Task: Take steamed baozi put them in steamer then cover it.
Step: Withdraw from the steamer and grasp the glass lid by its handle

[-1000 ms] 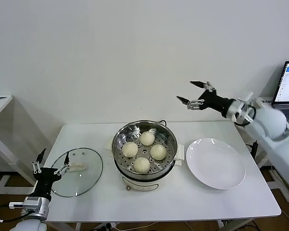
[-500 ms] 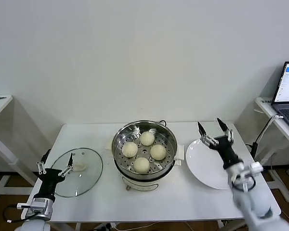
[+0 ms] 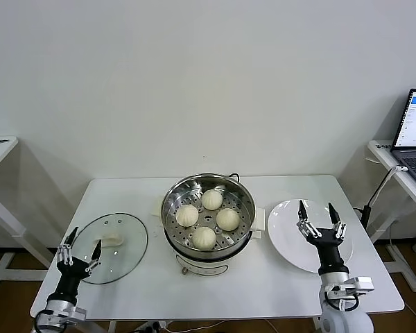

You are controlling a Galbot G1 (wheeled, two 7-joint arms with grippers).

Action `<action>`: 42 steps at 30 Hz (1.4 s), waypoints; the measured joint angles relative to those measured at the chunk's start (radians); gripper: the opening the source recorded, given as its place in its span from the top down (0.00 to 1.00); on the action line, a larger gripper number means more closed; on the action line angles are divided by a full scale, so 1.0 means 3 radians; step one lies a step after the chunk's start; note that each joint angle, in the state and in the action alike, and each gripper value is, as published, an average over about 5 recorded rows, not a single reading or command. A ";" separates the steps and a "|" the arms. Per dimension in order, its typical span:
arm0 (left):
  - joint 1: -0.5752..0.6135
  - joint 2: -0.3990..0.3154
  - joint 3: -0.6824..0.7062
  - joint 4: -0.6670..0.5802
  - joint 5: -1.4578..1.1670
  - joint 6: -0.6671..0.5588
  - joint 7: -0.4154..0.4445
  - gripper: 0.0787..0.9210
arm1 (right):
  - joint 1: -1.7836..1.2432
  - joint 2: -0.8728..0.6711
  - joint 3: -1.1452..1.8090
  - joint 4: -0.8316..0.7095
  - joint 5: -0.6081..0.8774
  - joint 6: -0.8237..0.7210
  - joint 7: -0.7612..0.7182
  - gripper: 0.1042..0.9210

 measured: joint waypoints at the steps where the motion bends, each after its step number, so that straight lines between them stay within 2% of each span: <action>1: -0.0007 0.0006 -0.0006 0.0046 0.0160 -0.0029 -0.0056 0.12 | -0.0007 0.0022 0.0000 -0.0009 -0.0010 0.0012 0.0006 0.12; 8: -0.0095 0.0037 -0.0038 0.0328 0.1024 -0.0162 -0.0327 0.12 | -0.0030 0.0132 0.0000 -0.0049 -0.0060 0.0063 0.0042 0.12; 16: -0.0255 0.0057 -0.0006 0.0595 0.1502 -0.0213 -0.0471 0.12 | -0.0037 0.0215 -0.0016 -0.0115 -0.0123 0.0104 0.0057 0.12; 42: -0.0853 0.0074 0.0059 0.1149 0.1908 -0.0150 -0.0625 0.12 | -0.0096 0.0263 -0.0051 -0.0243 -0.0249 0.0194 0.0044 0.12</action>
